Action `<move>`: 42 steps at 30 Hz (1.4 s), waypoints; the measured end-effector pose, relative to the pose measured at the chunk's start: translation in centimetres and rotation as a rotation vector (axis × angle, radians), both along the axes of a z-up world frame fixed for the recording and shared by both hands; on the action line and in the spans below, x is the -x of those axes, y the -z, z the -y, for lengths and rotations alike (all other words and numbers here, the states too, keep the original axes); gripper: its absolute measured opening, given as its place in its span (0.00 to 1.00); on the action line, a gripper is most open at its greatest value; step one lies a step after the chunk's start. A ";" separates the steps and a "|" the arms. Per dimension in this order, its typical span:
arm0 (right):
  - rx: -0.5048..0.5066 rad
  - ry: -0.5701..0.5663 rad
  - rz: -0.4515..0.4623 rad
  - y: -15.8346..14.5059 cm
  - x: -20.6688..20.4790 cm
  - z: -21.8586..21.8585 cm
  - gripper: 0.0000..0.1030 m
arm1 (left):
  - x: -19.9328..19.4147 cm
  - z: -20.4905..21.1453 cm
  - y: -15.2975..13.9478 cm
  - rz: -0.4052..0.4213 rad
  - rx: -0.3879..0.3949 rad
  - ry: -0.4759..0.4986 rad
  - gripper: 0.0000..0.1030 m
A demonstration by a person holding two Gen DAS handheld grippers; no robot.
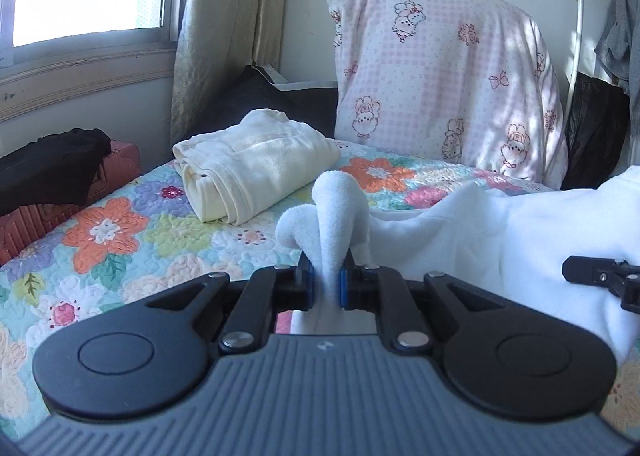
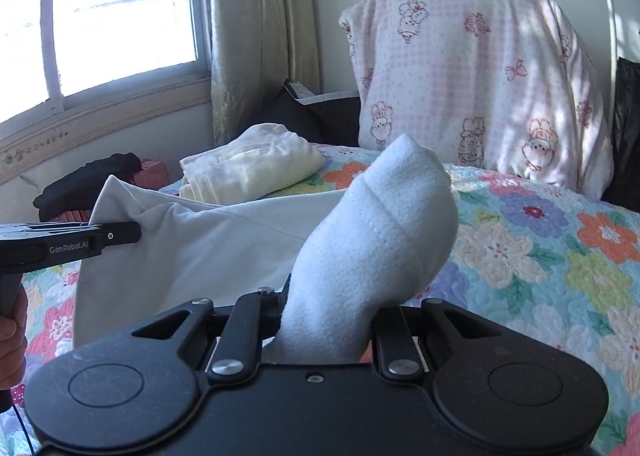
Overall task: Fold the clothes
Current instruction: 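Lift the folded shirt with both grippers and carry it toward the window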
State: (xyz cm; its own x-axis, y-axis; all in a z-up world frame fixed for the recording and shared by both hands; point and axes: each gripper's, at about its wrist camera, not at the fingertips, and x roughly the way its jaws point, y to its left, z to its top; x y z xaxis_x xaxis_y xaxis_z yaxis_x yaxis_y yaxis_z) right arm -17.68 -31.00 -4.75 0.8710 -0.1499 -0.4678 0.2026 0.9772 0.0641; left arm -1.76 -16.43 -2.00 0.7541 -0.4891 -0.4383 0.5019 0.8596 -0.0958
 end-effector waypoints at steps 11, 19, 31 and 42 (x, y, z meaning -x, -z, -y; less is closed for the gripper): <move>0.180 -0.226 0.006 -5.8 -5.8 -8.4 0.20 | -2.2 -4.2 -1.6 0.037 0.000 -0.133 0.10; 0.347 -0.449 -0.097 -8.1 -9.5 -14.6 0.19 | -5.5 -12.2 -2.0 -0.001 0.102 -0.264 0.10; 0.393 -0.584 -0.270 -9.3 -15.7 -22.6 0.19 | -7.4 -15.5 -1.6 0.029 0.030 -0.410 0.10; 0.286 -0.692 -0.111 -3.1 -18.2 -29.3 0.19 | -10.6 -23.2 1.9 -0.024 0.038 -0.644 0.10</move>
State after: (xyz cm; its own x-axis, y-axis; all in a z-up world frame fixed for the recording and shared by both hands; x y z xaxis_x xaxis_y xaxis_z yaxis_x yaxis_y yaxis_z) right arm 0.48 -1.74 -1.63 0.7606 0.2857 -0.5829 -0.4727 0.8592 -0.1958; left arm 8.86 6.81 -3.93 0.8920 0.0427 -0.4501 -0.1164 0.9837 -0.1374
